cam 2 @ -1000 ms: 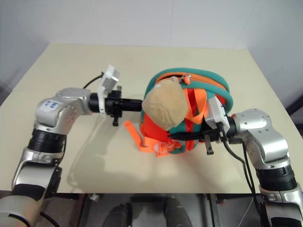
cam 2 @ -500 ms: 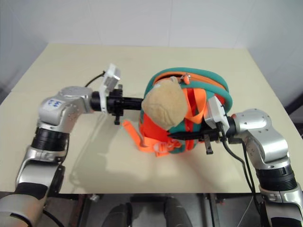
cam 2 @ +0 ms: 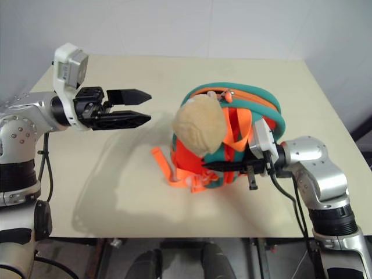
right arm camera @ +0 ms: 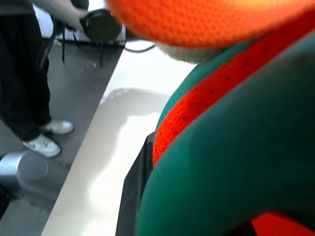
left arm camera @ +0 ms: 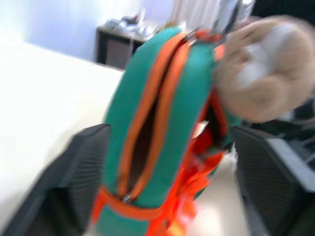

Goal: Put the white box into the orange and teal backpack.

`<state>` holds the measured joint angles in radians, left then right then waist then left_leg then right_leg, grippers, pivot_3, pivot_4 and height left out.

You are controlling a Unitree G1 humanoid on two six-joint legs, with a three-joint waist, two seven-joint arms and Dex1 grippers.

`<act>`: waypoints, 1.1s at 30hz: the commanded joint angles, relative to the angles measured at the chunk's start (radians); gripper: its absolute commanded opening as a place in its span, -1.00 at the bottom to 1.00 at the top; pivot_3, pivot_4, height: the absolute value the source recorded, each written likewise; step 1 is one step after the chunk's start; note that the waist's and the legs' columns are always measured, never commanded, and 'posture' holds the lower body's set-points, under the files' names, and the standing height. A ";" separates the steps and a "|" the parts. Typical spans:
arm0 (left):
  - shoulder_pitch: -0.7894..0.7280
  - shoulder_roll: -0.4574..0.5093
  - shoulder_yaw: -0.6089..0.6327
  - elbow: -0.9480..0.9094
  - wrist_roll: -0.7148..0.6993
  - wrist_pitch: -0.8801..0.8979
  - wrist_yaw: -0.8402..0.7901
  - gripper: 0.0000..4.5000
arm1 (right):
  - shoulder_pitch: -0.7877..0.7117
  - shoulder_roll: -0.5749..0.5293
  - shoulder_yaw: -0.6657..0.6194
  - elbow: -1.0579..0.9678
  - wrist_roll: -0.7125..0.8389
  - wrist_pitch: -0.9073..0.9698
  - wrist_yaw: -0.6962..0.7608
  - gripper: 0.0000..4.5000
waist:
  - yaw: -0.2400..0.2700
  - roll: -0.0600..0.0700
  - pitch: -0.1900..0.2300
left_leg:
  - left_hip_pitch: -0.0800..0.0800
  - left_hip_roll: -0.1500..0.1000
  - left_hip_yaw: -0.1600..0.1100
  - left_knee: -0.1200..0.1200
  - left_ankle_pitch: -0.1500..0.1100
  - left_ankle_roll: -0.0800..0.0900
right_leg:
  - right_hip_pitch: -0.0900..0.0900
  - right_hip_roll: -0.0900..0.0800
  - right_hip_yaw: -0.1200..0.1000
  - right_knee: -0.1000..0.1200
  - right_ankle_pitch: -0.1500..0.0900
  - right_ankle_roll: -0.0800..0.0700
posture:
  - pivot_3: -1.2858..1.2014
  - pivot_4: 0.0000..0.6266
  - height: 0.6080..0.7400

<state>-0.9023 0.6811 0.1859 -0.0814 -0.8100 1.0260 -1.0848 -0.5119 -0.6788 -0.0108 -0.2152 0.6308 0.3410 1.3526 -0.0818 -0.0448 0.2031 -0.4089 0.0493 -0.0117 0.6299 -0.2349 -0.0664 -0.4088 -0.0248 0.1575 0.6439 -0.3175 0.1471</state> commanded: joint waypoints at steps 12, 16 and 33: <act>-0.064 -0.028 -0.037 -0.050 -0.165 0.049 0.031 0.99 | 0.066 0.106 -0.073 -0.090 0.097 -0.067 -0.076 -1.00 | 0.000 0.000 0.000 | 0.000 0.000 -0.001 0.000 0.000 0.000 | 0.000 0.000 -0.001 0.000 0.000 0.000 | 0.03 -0.52 1.00; -0.106 -0.076 -0.090 0.021 -0.099 -0.028 0.029 0.99 | 0.088 0.102 -0.068 -0.100 0.093 -0.077 -0.072 -1.00 | 0.002 0.000 0.000 | 0.001 0.000 -0.001 0.000 0.000 0.000 | 0.001 0.000 -0.001 0.000 0.000 0.000 | 0.03 -0.52 1.00; -0.183 -0.130 -0.250 0.058 -0.050 -0.043 -0.183 0.99 | 0.102 0.094 -0.053 -0.099 0.068 -0.086 -0.082 -1.00 | -0.001 0.000 0.000 | 0.000 0.000 -0.001 -0.001 0.000 -0.001 | 0.001 0.000 0.000 -0.001 0.000 0.000 | 0.03 -0.52 1.00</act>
<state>-1.0674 0.5417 -0.0618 0.0095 -0.8593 0.9919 -1.2492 -0.4062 -0.5765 -0.0490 -0.2752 0.6901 0.2797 1.2744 -0.0826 -0.0448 0.2032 -0.4086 0.0490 -0.0124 0.6292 -0.2347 -0.0669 -0.4082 -0.0245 0.1571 0.6428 -0.3176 0.1470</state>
